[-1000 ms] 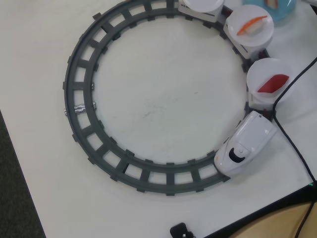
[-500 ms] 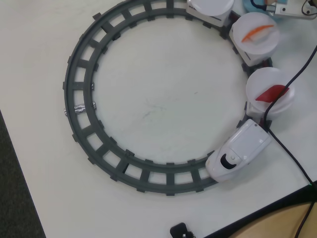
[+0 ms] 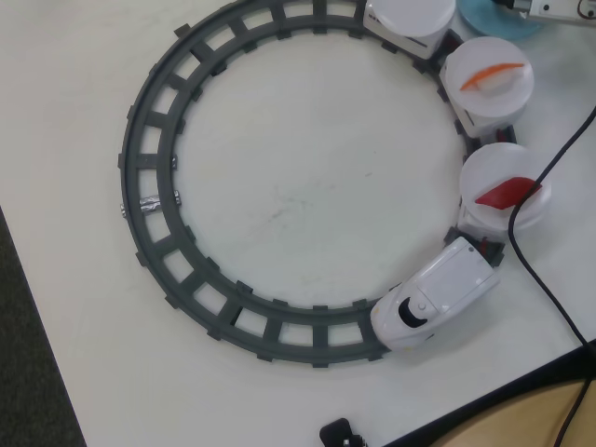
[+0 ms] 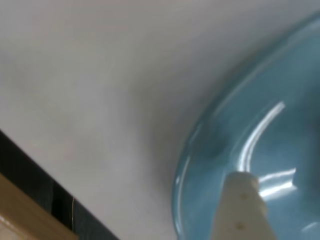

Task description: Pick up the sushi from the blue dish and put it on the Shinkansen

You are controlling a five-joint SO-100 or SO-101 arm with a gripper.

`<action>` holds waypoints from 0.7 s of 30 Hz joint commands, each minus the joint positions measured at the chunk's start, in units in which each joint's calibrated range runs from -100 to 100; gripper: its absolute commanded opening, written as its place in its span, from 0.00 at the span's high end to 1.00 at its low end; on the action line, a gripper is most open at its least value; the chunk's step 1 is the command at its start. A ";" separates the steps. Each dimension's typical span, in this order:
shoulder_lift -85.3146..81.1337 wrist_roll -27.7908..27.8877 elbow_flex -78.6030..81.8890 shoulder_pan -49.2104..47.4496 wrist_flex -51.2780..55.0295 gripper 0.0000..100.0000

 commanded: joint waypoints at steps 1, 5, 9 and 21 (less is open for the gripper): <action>-0.64 0.18 -2.42 -0.38 -1.05 0.54; -0.31 0.81 -2.06 -0.73 -2.33 0.54; 2.78 1.28 -2.60 -1.87 -2.33 0.54; 5.96 0.86 -4.31 -1.79 -3.62 0.88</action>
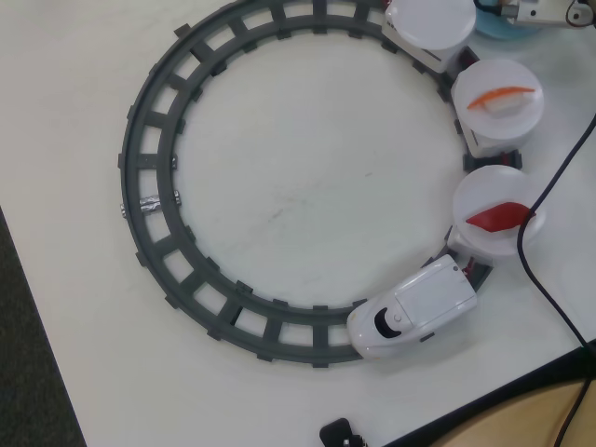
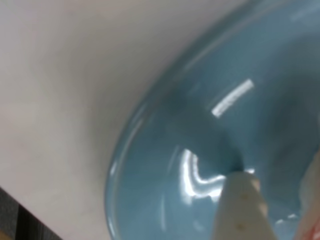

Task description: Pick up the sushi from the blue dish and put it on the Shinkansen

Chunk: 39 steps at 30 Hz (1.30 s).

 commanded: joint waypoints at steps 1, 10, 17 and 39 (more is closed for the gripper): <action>0.48 -0.39 -0.62 0.18 -0.12 0.93; -9.37 -1.34 2.35 1.42 3.99 0.98; -31.00 -1.34 9.89 1.50 11.61 0.98; -63.82 -1.49 50.64 -26.93 0.91 0.98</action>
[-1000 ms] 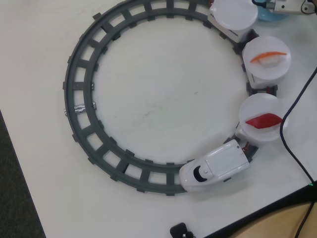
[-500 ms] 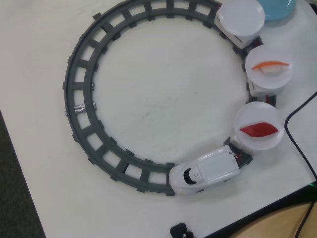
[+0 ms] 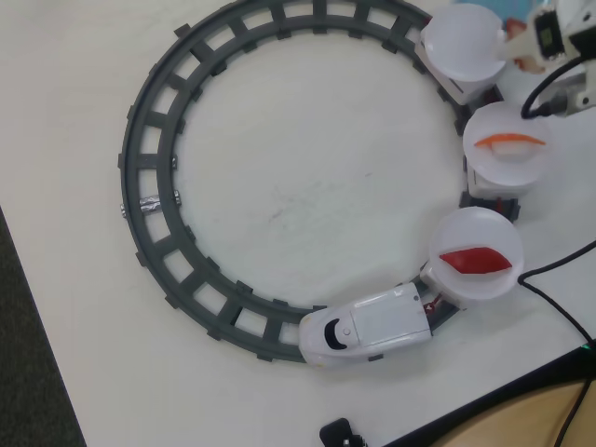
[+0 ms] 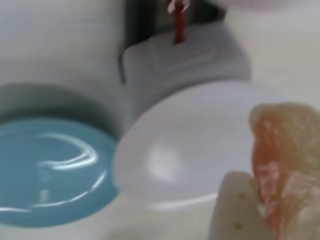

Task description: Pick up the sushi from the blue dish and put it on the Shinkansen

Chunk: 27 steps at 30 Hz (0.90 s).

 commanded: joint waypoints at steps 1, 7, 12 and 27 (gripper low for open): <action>-3.61 -0.19 0.39 -2.46 -0.58 0.98; -2.69 -0.19 1.20 -2.46 -0.58 0.98; -2.69 -0.24 4.97 -2.46 -0.75 0.98; -2.69 -0.24 13.05 -1.84 -5.71 0.98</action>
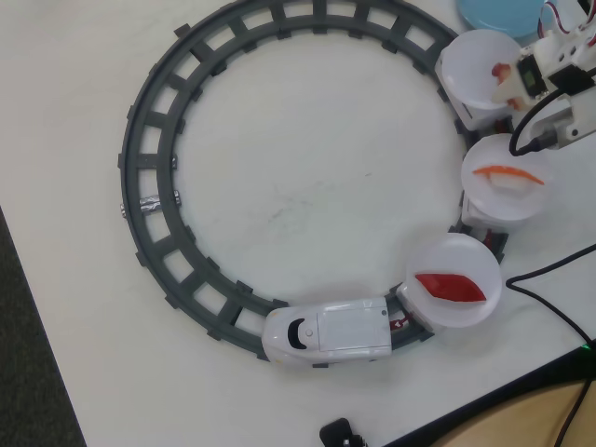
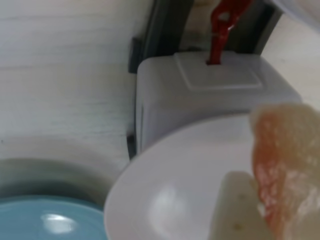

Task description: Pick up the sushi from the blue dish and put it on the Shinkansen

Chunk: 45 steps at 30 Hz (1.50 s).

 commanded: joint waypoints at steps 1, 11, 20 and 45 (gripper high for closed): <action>-2.44 0.02 1.07 0.20 -1.34 0.98; -2.44 0.02 2.87 0.20 -1.25 0.98; -2.44 -0.03 3.76 -0.06 -0.14 0.97; -4.11 -1.45 1.52 -2.96 3.20 0.73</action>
